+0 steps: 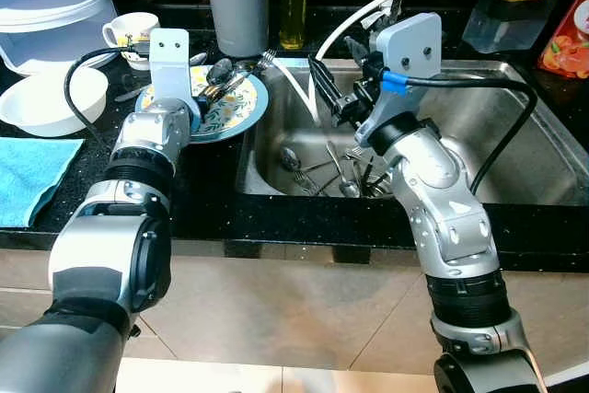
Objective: Kitchen organization
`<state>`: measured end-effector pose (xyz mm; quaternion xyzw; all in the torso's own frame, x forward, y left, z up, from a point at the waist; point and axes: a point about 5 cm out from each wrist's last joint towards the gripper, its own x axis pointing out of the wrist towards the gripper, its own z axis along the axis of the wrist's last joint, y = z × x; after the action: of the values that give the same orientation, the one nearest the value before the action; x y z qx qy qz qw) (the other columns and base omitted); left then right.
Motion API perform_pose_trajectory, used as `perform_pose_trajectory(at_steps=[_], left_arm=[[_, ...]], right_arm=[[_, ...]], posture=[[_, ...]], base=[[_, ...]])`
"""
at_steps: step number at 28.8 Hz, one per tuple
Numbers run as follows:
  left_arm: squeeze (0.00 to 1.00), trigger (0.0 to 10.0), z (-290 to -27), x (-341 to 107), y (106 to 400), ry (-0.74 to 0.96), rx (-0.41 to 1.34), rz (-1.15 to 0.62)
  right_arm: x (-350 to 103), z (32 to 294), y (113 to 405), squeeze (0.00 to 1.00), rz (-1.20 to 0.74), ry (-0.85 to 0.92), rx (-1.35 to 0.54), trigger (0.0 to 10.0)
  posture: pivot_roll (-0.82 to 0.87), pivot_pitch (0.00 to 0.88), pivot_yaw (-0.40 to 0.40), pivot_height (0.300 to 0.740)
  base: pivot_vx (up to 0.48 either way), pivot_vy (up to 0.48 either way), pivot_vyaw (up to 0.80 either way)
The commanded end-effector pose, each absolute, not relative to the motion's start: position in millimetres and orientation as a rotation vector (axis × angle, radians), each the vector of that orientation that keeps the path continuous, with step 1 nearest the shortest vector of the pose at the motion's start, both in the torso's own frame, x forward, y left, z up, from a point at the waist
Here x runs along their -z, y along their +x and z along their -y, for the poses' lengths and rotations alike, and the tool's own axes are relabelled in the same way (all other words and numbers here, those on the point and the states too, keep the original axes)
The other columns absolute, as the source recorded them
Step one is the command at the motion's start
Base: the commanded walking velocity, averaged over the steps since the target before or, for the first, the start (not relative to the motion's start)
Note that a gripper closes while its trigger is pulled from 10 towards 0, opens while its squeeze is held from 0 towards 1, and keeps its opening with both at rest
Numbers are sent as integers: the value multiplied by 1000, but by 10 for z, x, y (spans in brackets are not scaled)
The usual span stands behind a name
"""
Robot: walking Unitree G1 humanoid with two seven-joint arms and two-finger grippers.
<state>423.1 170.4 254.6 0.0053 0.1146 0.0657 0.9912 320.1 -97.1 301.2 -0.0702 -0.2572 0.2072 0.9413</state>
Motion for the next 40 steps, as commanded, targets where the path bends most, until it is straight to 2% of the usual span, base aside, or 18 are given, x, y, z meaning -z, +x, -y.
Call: perform_pose_trajectory(at_steps=[1,3,6,7,8,9,10,11,12,24,29,30,34,40], left_arm=[[0,10000,-1778,-2539,4229,15,-150,-237],[0,8392,-1774,-2510,4227,19,-143,-248],[0,4745,-1760,-2442,4221,14,-125,-277],[0,4745,-1759,-2429,4220,14,-124,-282],[0,3490,-1763,-2410,4217,12,-126,-289],[0,2863,-1767,-2397,4215,10,-128,-294],[0,549,-1771,-2382,4212,3,-129,-301],[0,549,-1773,-2372,4211,-1,-130,-305],[0,0,-1773,-2365,4209,-7,-129,-309],[0,0,-1765,-2396,4215,-10,-146,-299],[0,0,-1710,-2572,4242,9,-119,-202],[0,9725,-1674,-2707,4254,42,-108,-132],[0,10000,-1686,-2824,4259,81,-132,-84],[0,10000,-1671,-2748,4267,57,-102,-141]], right_arm=[[-3006,974,3196,0,520,-129,-426,10000],[-3007,982,3193,0,520,-127,-423,10000],[-3000,1008,3191,0,517,-128,-413,10000],[-2997,1015,3192,0,516,-128,-410,10000],[-2994,1024,3190,0,515,-127,-406,10000],[-2993,1030,3189,0,515,-126,-404,10000],[-2989,1038,3187,0,514,-125,-400,10000],[-2987,1044,3186,0,513,-124,-398,10000],[-2984,1050,3186,0,513,-124,-395,10000],[-2991,1090,3194,0,515,-124,-377,10000],[-2993,1094,3195,0,515,-122,-374,10000],[-2994,1095,3194,0,516,-121,-373,10000],[-2998,1097,3193,0,518,-121,-371,10000],[-3015,1100,3182,0,526,-119,-367,10000]], posture=[[104,76,23,740],[101,81,24,740],[99,86,26,740],[99,86,26,740],[96,90,28,740],[96,90,28,740],[96,90,28,740],[96,90,28,740],[96,90,28,740],[94,94,32,740],[94,93,32,740],[93,91,33,740],[94,89,34,740],[90,88,39,740]], base=[[0,0,0],[0,0,0],[0,0,0],[0,0,0],[0,0,0],[0,0,0],[0,0,0],[0,0,0],[0,0,0],[0,0,0],[0,0,0],[0,0,0],[0,0,0],[0,0,0]])
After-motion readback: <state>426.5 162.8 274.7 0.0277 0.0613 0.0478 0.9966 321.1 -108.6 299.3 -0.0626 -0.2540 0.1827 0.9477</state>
